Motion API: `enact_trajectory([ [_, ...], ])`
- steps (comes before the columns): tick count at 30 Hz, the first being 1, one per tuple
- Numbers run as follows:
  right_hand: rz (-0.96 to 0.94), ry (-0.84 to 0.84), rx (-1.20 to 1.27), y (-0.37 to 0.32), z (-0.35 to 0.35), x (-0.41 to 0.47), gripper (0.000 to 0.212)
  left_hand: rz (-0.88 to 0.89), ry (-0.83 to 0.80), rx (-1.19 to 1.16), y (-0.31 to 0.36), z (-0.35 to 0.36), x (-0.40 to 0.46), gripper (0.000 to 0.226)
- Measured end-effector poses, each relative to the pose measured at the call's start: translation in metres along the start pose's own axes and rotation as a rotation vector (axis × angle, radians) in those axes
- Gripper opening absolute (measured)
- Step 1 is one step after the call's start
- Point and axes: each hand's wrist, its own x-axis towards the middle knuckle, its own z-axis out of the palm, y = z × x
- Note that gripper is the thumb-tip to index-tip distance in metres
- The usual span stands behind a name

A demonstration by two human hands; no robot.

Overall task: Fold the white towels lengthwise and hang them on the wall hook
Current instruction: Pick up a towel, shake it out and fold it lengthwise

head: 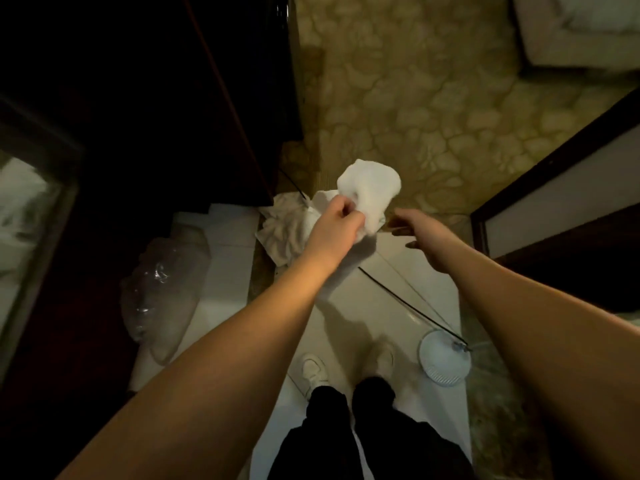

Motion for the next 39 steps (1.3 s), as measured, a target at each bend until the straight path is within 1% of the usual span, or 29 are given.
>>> enact_trajectory([
  [1, -0.023, 0.015, 0.081, -0.01, -0.003, -0.02, 0.032, 0.03, -0.017, 0.01, 0.016, -0.005, -0.02, 0.013],
  [3, -0.061, -0.017, 0.23, -0.027, -0.007, -0.058, 0.047, 0.078, -0.047, 0.009, 0.043, -0.013, -0.058, 0.008],
  [6, -0.07, -0.154, 0.422, -0.047, -0.013, -0.115, 0.049, 0.12, -0.045, 0.002, 0.072, -0.02, -0.117, 0.012],
  [7, -0.075, -0.208, 0.444, -0.052, -0.015, -0.134, 0.051, 0.127, -0.027, 0.002, 0.08, -0.021, -0.136, 0.014],
  [9, -0.125, -0.296, 0.37, -0.056, -0.019, -0.17, 0.055, 0.16, 0.033, 0.038, 0.091, -0.024, -0.172, 0.017],
  [10, -0.164, -0.314, 0.297, -0.056, -0.02, -0.188, 0.053, 0.175, 0.079, 0.061, 0.094, -0.025, -0.189, 0.018],
  [12, -0.295, -0.275, 0.114, -0.053, -0.024, -0.224, 0.046, 0.199, 0.175, 0.097, 0.095, -0.026, -0.229, 0.016],
  [14, -0.464, -0.195, -0.127, -0.048, -0.03, -0.262, 0.039, 0.202, 0.235, 0.093, 0.093, -0.021, -0.273, 0.011],
  [15, -0.536, -0.168, -0.202, -0.047, -0.033, -0.282, 0.036, 0.193, 0.253, 0.068, 0.093, -0.018, -0.297, 0.01],
  [17, -0.618, -0.17, -0.226, -0.052, -0.038, -0.321, 0.032, 0.174, 0.265, -0.001, 0.095, -0.013, -0.337, 0.015],
  [21, -0.785, -0.231, -0.268, -0.072, -0.037, -0.422, 0.01, 0.178, 0.271, -0.021, 0.117, -0.021, -0.423, 0.019],
  [23, -0.898, -0.268, -0.315, -0.082, -0.032, -0.473, 0.008, 0.203, 0.214, -0.074, 0.13, -0.031, -0.457, 0.036],
  [25, -0.97, -0.328, -0.345, -0.089, -0.028, -0.521, 0.01, 0.266, 0.17, -0.17, 0.142, -0.039, -0.489, 0.052],
  [28, -1.05, -0.396, -0.377, -0.086, -0.025, -0.588, 0.015, 0.368, 0.233, -0.172, 0.15, -0.044, -0.54, 0.06],
  [31, -1.116, -0.415, -0.389, -0.073, -0.023, -0.641, 0.014, 0.477, 0.326, -0.138, 0.145, -0.05, -0.59, 0.086],
  [33, -1.122, -0.438, -0.393, -0.061, -0.021, -0.672, 0.013, 0.519, 0.379, -0.114, 0.141, -0.058, -0.625, 0.095],
  [34, -1.115, -0.457, -0.388, -0.055, -0.02, -0.686, 0.014, 0.513, 0.395, -0.096, 0.139, -0.062, -0.643, 0.094],
  [35, -1.112, -0.475, -0.39, -0.048, -0.017, -0.699, 0.015, 0.501, 0.402, -0.072, 0.136, -0.065, -0.662, 0.087],
  [37, -1.114, -0.486, -0.418, -0.031, -0.01, -0.725, 0.022, 0.496, 0.38, -0.019, 0.13, -0.066, -0.7, 0.055],
  [38, -1.105, -0.487, -0.425, -0.022, -0.006, -0.736, 0.029, 0.498, 0.374, -0.002, 0.127, -0.064, -0.719, 0.044],
  [39, -1.093, -0.493, -0.417, -0.013, 0.0, -0.747, 0.037, 0.495, 0.377, 0.009, 0.124, -0.063, -0.739, 0.041],
])
